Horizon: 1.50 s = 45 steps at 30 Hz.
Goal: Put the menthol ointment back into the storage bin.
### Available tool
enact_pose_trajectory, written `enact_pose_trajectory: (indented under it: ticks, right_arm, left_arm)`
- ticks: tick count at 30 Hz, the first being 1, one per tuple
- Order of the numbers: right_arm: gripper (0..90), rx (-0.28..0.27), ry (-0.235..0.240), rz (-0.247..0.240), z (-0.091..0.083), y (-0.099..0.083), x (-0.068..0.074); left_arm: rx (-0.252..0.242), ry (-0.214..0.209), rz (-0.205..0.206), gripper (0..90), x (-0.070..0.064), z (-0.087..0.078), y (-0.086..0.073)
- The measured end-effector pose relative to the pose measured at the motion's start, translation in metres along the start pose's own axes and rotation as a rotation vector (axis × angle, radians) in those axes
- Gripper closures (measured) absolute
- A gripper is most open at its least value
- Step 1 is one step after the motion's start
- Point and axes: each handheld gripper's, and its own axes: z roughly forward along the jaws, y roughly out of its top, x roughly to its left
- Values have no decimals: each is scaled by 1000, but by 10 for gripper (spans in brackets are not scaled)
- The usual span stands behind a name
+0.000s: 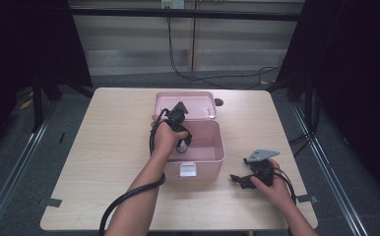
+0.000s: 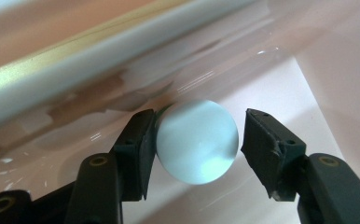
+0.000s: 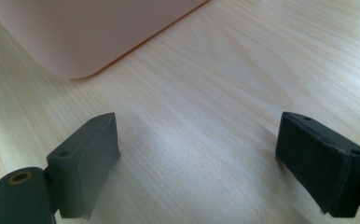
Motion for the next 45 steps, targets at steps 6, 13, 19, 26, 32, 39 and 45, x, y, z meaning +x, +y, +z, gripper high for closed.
enact_pose_trajectory:
  ticks: [6, 13, 19, 26, 32, 39, 45]
  right_arm:
    - [125, 0, 0, 1, 0, 0, 0]
    - [125, 1, 1, 2, 0, 0, 0]
    - [125, -1, 1, 0, 0, 0, 0]
    - [126, -1, 0, -1, 0, 0, 0]
    - [151, 11, 1, -8, -2, 1, 0]
    - [202, 26, 16, -30, -9, 7, 5]
    - [294, 18, 70, -27, -21, 14, 8]
  left_arm:
    - [-4, -4, 3, 423, -1, -7, -1]
    - [-13, -8, 27, 396, -2, -20, -3]
    - [-15, -14, 50, 386, 0, -32, -5]
    - [-26, -10, 72, 354, 5, -47, -8]
    - [-43, -13, 83, 327, 7, -55, -10]
    - [-49, -15, 106, 305, 6, -63, -13]
    - [-63, -18, 106, 300, 8, -70, -13]
